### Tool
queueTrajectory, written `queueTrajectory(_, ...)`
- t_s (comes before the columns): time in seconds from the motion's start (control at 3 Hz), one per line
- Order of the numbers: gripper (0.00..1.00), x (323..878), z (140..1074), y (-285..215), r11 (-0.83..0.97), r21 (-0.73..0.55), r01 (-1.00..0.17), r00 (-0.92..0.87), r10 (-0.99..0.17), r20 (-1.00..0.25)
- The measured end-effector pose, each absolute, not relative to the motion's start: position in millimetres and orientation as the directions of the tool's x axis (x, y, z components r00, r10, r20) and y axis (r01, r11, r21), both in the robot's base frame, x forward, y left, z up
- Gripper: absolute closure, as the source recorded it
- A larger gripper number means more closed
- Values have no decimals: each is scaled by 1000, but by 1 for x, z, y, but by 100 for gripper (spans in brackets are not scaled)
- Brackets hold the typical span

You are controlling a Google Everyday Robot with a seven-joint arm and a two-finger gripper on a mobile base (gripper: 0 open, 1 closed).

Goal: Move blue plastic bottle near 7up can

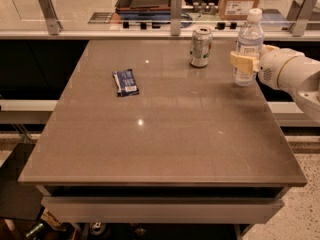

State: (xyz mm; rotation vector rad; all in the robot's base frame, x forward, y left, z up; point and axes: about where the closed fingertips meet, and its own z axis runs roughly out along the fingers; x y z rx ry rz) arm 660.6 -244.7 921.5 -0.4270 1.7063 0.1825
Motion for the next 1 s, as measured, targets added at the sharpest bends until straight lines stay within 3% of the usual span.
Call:
queueTrajectory(0.67,100,706,916,-261,968,-32,-248,-152,-71,-986)
queueTrajectory(1.0,100,725,915,-249,971,18,-238,-142,-16,-990)
